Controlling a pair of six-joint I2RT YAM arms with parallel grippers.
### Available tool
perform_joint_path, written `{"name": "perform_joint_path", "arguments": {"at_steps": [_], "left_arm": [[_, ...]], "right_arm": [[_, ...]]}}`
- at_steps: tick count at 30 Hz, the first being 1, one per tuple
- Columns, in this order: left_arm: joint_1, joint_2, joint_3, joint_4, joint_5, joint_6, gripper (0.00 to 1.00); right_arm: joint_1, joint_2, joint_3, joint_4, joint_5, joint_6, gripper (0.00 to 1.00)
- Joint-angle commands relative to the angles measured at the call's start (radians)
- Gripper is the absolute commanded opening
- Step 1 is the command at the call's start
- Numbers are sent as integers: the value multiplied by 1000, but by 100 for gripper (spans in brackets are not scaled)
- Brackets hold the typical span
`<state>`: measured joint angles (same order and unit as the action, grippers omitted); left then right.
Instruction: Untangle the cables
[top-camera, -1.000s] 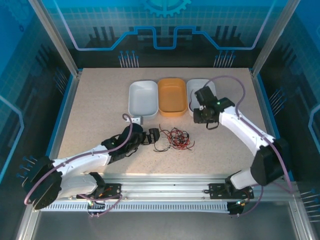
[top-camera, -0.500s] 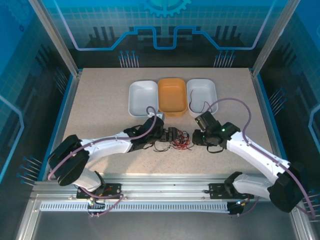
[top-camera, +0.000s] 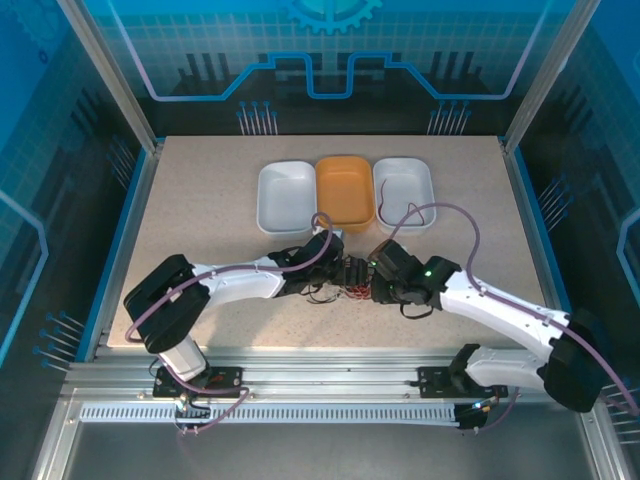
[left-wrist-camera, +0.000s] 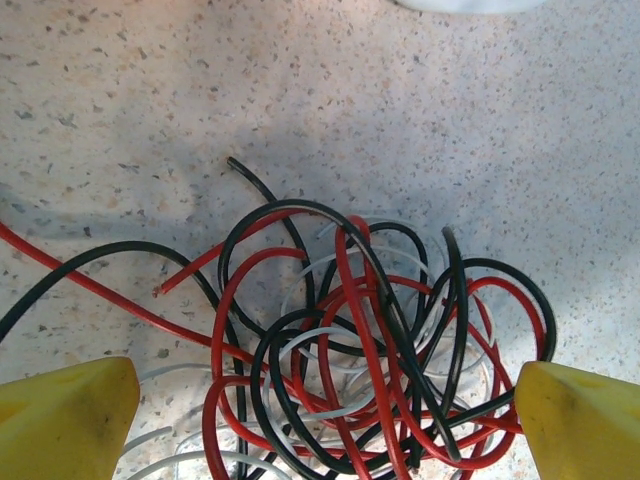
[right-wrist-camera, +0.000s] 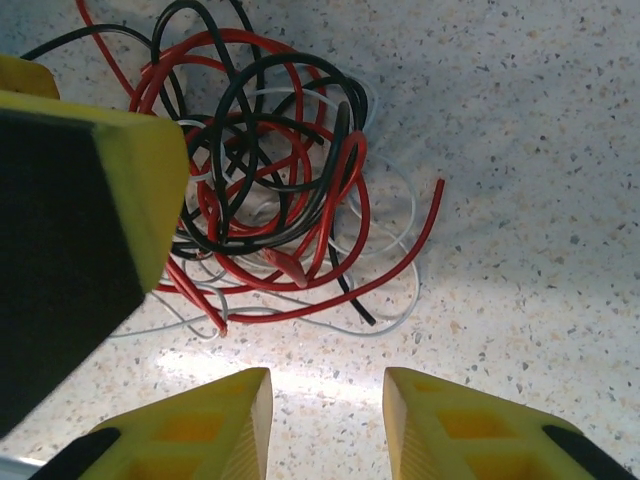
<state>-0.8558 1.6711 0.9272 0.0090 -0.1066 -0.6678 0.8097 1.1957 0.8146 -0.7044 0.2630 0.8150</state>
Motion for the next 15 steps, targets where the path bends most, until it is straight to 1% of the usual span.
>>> {"name": "perform_joint_path", "arguments": {"at_steps": [1, 9, 12, 15], "left_arm": [[-6, 18, 14, 10, 19, -31, 97], [-5, 4, -19, 4, -24, -62, 94], [-5, 4, -21, 1, -27, -64, 94], [-5, 6, -22, 0, -24, -64, 94]], "right_arm": [[20, 52, 51, 24, 72, -5, 36], [18, 163, 110, 55, 109, -22, 36], [4, 194, 120, 57, 113, -18, 33], [-2, 209, 127, 57, 109, -18, 27]]}}
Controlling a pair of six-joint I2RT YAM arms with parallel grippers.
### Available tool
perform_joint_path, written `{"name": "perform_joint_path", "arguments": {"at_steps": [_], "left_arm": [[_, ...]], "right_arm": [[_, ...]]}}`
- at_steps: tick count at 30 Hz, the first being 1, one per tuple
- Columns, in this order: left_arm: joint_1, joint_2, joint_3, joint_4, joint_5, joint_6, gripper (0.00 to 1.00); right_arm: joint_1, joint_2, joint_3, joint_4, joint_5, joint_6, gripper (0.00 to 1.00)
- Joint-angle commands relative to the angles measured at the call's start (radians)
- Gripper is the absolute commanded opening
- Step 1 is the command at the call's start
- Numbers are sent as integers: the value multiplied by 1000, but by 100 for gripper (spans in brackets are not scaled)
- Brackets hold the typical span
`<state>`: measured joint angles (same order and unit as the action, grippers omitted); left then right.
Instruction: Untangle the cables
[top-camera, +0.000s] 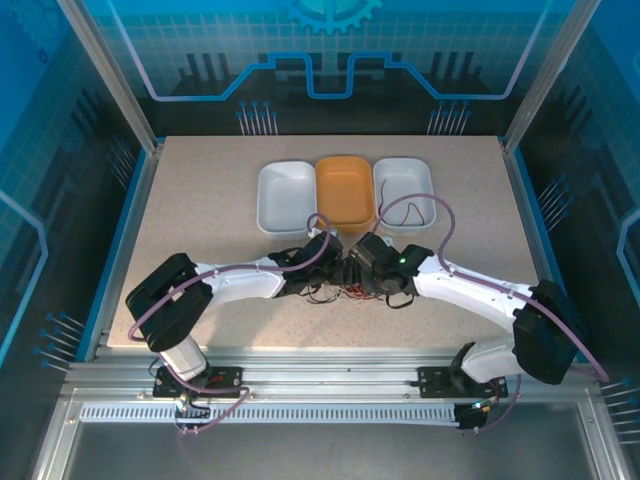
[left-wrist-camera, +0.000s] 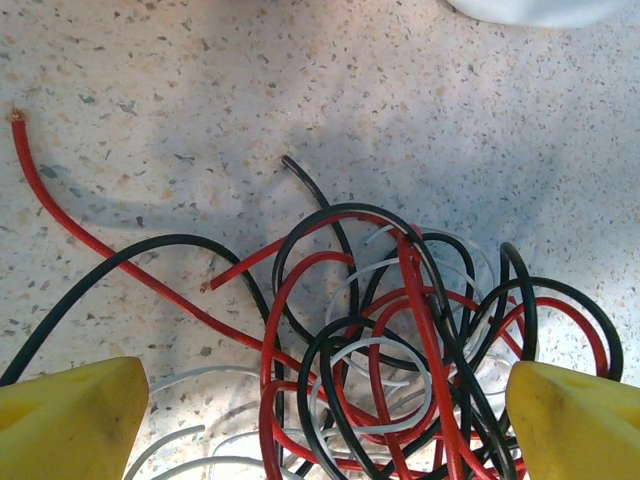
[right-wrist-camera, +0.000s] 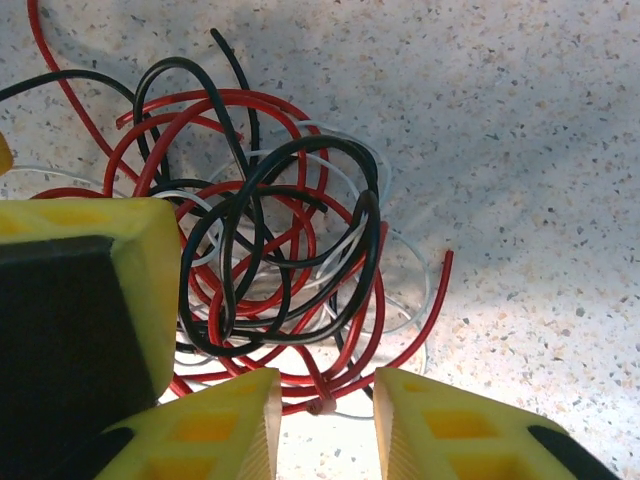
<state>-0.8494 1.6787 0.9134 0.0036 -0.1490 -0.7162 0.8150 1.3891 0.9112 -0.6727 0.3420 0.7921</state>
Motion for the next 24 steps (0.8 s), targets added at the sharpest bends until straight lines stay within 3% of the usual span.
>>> {"name": "perform_joint_path", "arguments": {"at_steps": [1, 7, 11, 24], "left_arm": [[-11, -2, -8, 6, 19, -15, 94], [-11, 0, 4, 9, 52, 4, 93], [-12, -2, 13, 10, 72, 12, 92], [-12, 56, 36, 8, 96, -9, 85]], "right_arm": [[-7, 16, 32, 25, 27, 7, 24], [-7, -19, 41, -8, 36, -3, 6], [-5, -81, 46, -27, 57, -25, 0], [10, -294, 61, 13, 38, -121, 0]]}}
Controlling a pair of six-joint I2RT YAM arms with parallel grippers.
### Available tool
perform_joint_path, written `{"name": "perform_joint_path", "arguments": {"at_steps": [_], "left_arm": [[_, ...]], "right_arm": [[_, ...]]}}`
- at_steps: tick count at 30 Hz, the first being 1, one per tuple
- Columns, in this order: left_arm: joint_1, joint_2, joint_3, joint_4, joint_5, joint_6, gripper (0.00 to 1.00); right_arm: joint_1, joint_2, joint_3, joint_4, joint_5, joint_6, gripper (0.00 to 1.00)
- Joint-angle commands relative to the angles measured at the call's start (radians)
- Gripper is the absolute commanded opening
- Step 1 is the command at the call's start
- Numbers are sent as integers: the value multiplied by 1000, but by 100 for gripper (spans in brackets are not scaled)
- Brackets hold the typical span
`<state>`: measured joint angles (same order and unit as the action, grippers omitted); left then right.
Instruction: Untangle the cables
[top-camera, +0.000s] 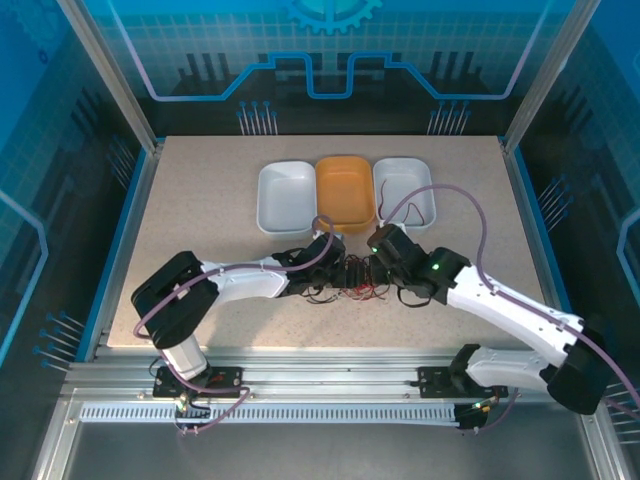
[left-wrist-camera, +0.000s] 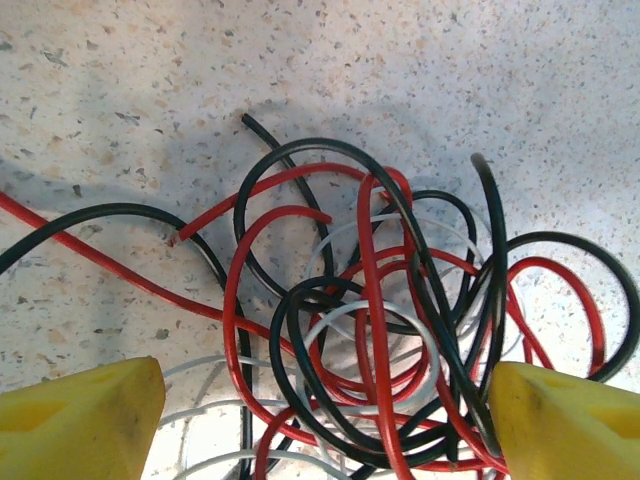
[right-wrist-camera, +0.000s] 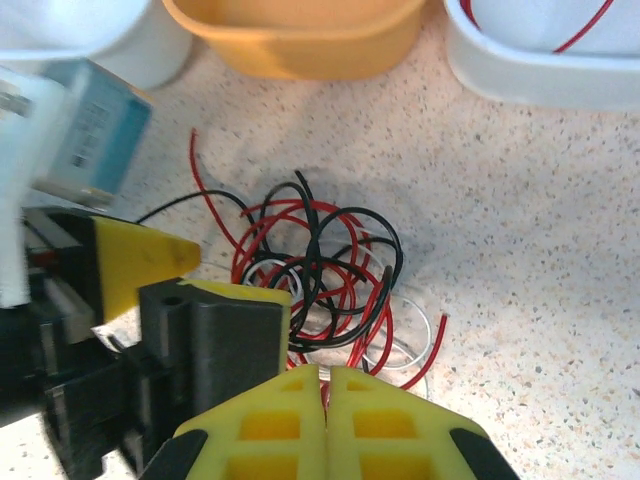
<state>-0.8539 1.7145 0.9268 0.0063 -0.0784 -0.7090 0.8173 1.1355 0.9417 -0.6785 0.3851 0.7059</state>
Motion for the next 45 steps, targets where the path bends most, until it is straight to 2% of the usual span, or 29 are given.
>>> {"name": "perform_joint_path", "arguments": {"at_steps": [1, 16, 27, 37, 45], "left_arm": [[-8, 23, 23, 6, 26, -18, 83], [10, 18, -35, -34, -35, -88, 63], [45, -49, -114, -36, -97, -119, 44], [70, -116, -162, -34, -129, -119, 43], [97, -168, -197, -48, -161, -120, 31]], "right_arm": [[9, -52, 30, 30, -14, -43, 0], [10, -169, 141, 49, -44, -154, 0], [10, -226, 207, 42, -25, -208, 0], [10, -272, 250, 74, -83, -240, 0], [10, -273, 295, 166, -190, -288, 0]]}}
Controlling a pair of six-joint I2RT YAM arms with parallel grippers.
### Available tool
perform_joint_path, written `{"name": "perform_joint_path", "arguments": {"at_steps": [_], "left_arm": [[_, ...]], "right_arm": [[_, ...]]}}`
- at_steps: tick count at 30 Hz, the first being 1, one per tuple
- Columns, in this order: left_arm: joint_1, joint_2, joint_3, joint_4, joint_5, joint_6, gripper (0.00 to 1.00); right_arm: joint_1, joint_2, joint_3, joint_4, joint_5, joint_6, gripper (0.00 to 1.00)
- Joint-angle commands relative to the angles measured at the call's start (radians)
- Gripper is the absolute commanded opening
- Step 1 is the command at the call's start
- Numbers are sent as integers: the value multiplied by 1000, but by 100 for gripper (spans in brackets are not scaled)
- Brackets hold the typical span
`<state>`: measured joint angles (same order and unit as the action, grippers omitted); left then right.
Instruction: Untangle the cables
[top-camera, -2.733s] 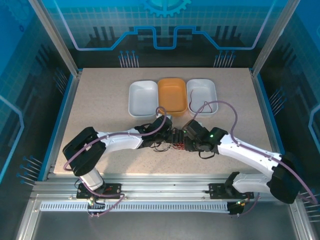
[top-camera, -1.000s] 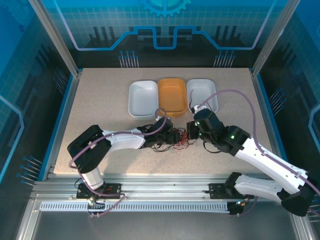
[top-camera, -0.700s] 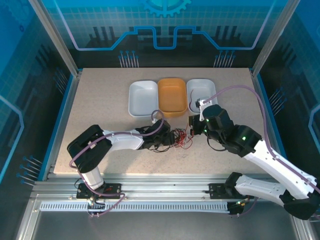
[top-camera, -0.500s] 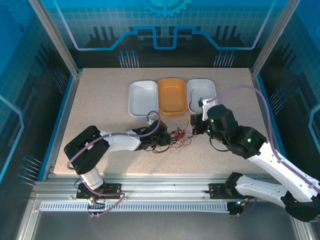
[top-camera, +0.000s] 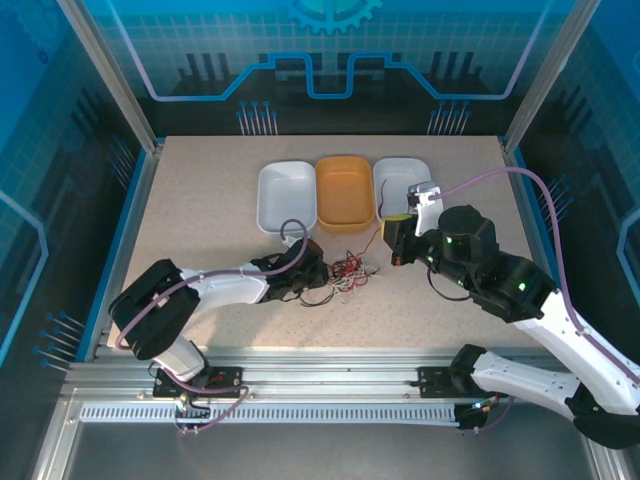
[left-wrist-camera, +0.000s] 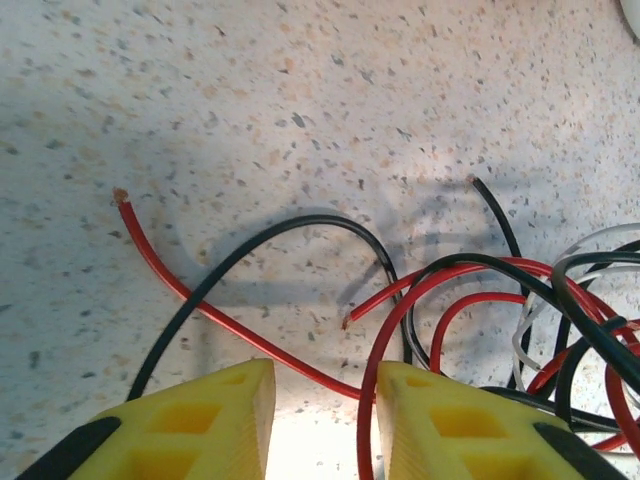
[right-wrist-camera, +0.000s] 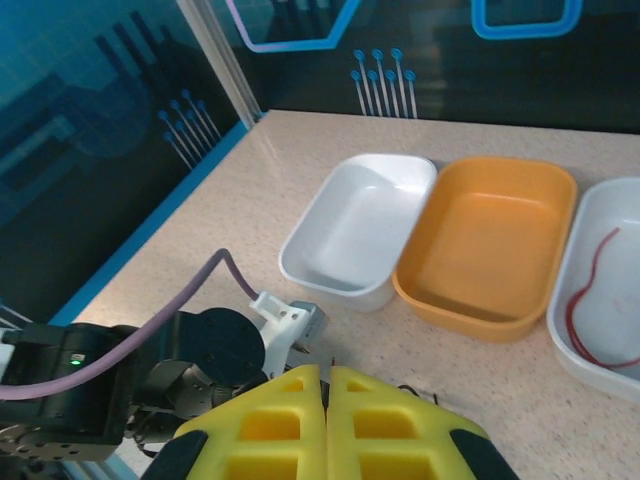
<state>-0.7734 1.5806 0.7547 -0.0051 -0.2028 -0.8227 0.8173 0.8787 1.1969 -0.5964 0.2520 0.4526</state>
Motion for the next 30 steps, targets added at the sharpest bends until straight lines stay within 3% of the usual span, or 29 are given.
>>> {"name": "perform_joint_path", "arguments": {"at_steps": [1, 13, 23, 30], "left_arm": [[21, -42, -31, -39, -38, -7, 30], [60, -96, -76, -58, -70, -7, 22], [89, -144, -100, -69, -78, 4, 21], [88, -221, -98, -65, -60, 46, 39]], "right_arm": [[10, -14, 44, 99, -72, -42, 0], [10, -47, 49, 281, -157, -98, 0], [10, -42, 34, 234, -6, -85, 0], [11, 115, 21, 44, 48, 10, 0]]}}
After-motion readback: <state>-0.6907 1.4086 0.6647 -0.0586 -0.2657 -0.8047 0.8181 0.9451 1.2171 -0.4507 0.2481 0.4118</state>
